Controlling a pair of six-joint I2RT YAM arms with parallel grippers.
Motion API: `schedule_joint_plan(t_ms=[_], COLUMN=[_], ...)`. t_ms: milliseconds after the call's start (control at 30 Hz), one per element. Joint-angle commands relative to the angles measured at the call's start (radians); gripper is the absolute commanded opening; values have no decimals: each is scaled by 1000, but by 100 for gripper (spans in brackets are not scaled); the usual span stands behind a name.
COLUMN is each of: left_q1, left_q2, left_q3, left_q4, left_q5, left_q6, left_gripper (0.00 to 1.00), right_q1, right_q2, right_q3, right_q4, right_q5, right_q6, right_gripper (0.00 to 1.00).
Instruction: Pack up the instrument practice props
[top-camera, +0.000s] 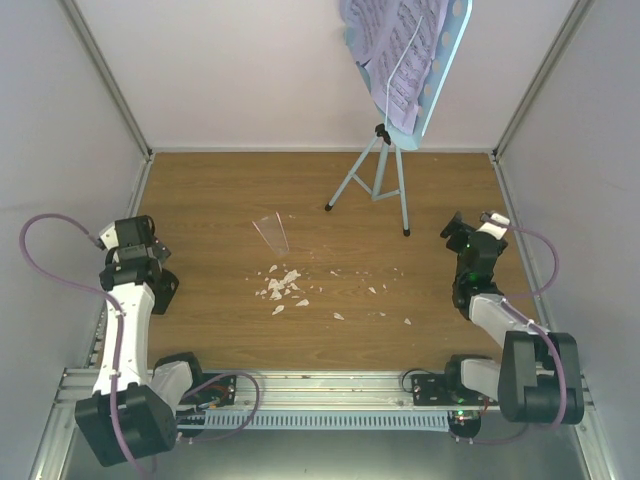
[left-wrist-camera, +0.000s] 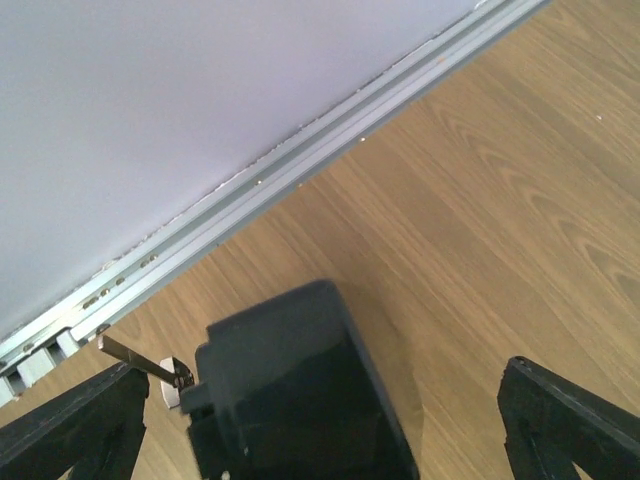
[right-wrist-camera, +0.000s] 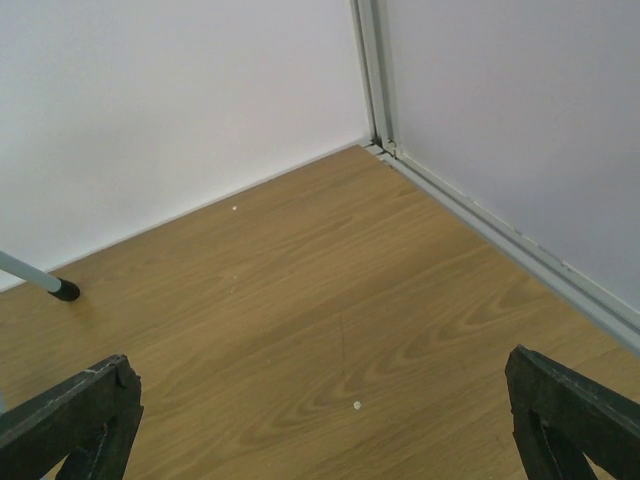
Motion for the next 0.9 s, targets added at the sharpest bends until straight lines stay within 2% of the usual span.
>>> schedule_joint_plan(t_ms=[0, 167, 367, 500, 567, 733, 867], left_q1=[19, 32, 38, 37, 37, 37, 37], left_q2=[7, 16, 32, 38, 31, -23, -25], left_q3=[-25, -46, -41, -49, -52, -81, -82], left_q4=[117, 160, 201, 205, 206, 273, 282], left_q5=[5, 35, 32, 59, 89, 242, 284], left_q6=[38, 71, 114, 158, 181, 262, 284], left_gripper=[94, 92, 80, 76, 76, 68, 62], right_q1=[-6, -6, -5, -6, -6, -6, -6], right_q2=[15, 40, 59, 64, 70, 74, 73], right_q3=[25, 38, 59, 65, 73, 83, 82], right_q4=[-13, -26, -45, -51, -57, -66, -55], right_q5=[-19, -31, -43, -53, -59, -98, -133], right_q6=[28, 32, 29, 29, 30, 32, 29], right_gripper=[100, 100, 100, 100, 100, 100, 100])
